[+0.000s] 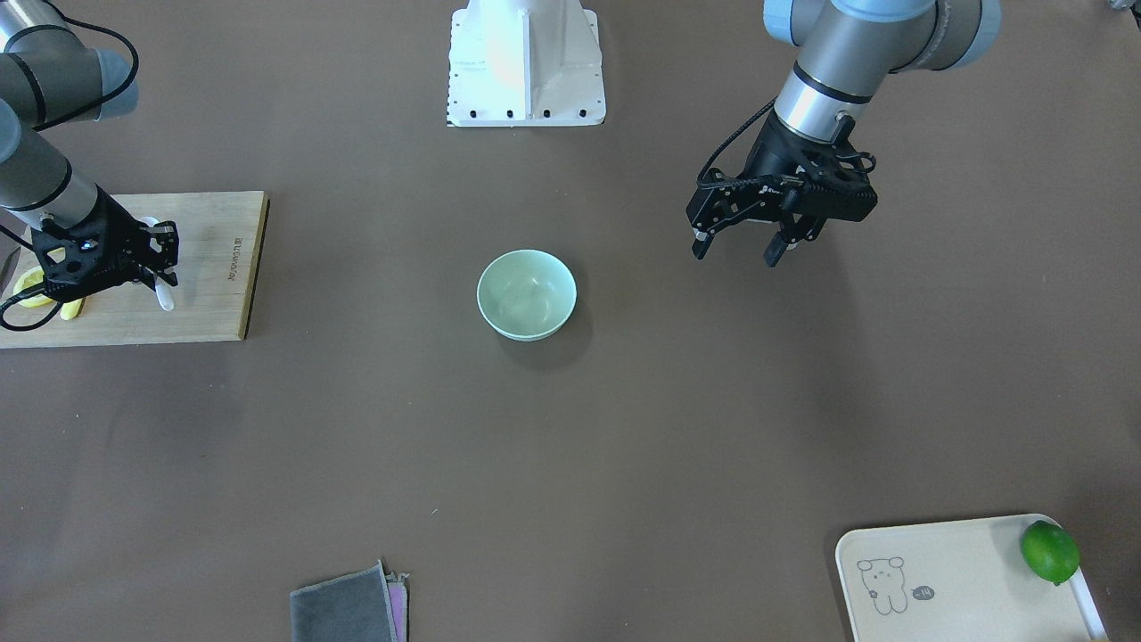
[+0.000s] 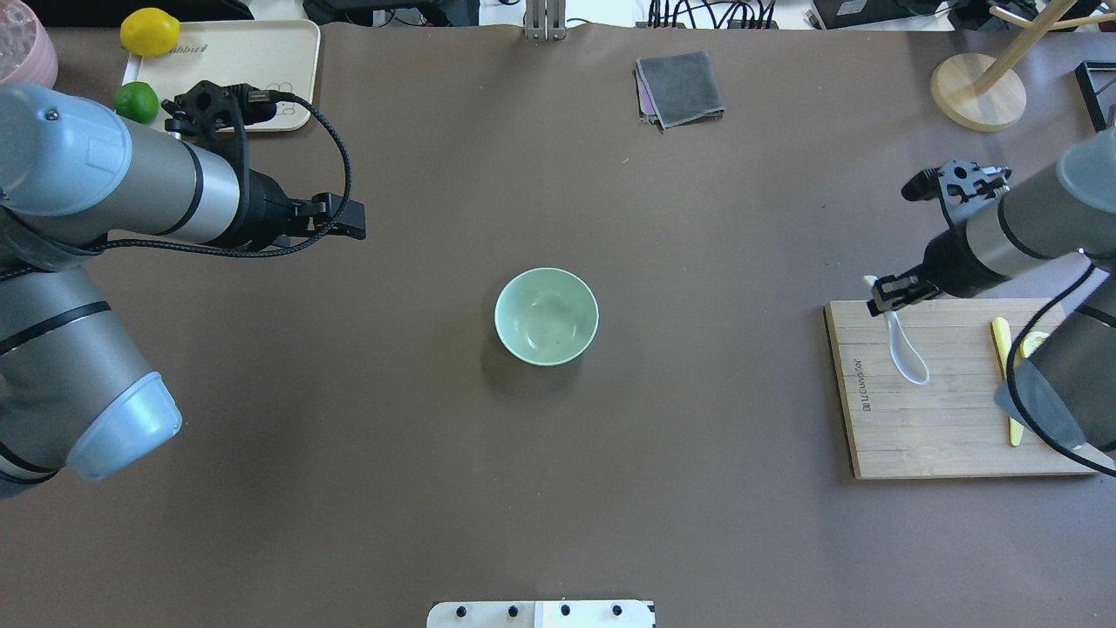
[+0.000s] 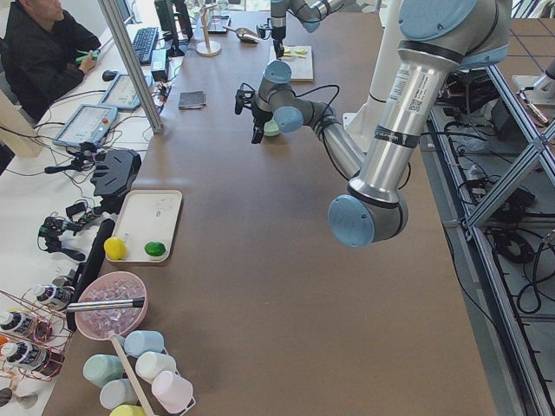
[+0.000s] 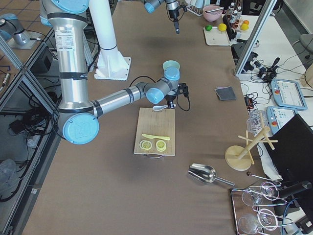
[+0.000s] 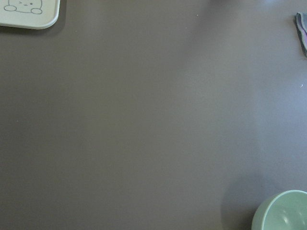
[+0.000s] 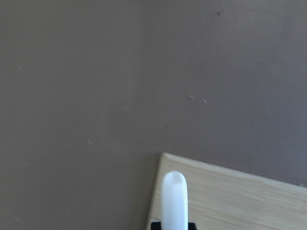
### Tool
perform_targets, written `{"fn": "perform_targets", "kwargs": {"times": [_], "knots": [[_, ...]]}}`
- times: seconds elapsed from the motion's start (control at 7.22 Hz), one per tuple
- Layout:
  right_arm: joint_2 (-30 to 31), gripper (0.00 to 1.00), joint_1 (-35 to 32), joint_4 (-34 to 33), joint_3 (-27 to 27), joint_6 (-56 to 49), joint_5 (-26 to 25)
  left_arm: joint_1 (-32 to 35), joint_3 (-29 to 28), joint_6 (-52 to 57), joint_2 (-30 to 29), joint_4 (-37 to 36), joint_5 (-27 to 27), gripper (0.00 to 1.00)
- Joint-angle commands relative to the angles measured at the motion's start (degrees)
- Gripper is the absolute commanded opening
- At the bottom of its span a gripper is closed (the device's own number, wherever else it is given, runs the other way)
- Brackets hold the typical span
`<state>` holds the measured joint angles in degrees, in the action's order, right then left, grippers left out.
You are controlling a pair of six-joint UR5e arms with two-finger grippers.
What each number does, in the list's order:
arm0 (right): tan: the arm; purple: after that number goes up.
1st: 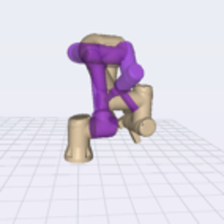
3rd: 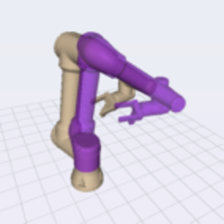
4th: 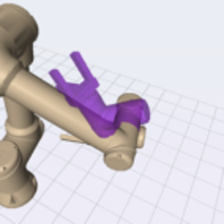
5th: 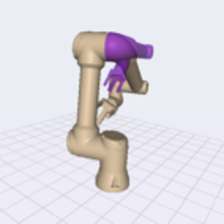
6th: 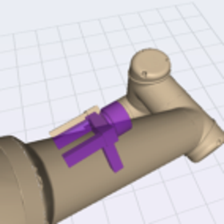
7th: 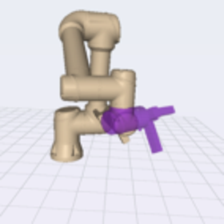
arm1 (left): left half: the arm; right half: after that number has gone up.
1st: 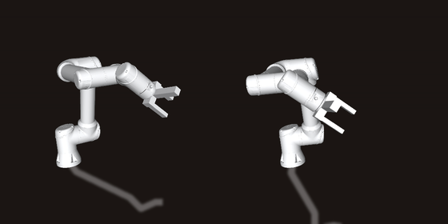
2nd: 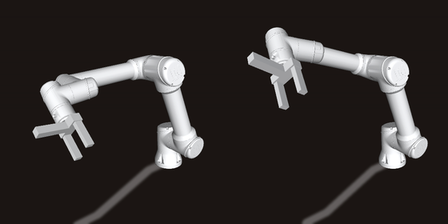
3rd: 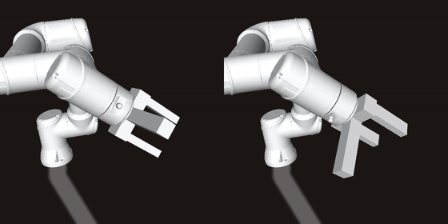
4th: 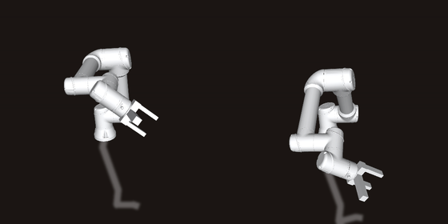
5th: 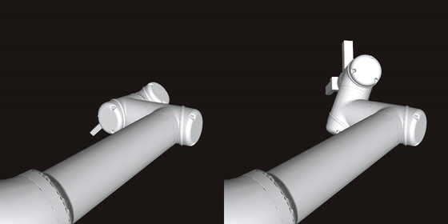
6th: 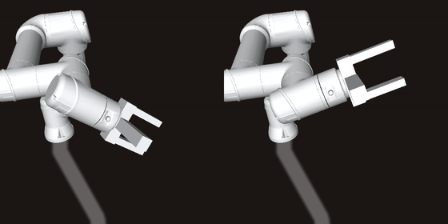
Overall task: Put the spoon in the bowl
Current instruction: 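Lower the right gripper and grasp the white spoon's handle on the cutting board, then carry the white spoon with the right gripper over the pale green bowl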
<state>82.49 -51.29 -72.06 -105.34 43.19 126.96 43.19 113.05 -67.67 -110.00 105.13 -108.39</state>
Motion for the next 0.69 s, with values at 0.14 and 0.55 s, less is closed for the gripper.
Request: {"fn": "perform_targets", "kwargs": {"times": [0.14,0.55], "knots": [[-18.65,0.0,1.1,-11.61,0.22,18.72,-2.93,3.11,0.59,10.66,6.52,1.21,-0.24,0.97],[-26.3,0.0,10.56,-11.26,0.57,30.26,-17.74,9.86,-3.95,22.96,17.78,14.45,-5.66,0.98]]}}
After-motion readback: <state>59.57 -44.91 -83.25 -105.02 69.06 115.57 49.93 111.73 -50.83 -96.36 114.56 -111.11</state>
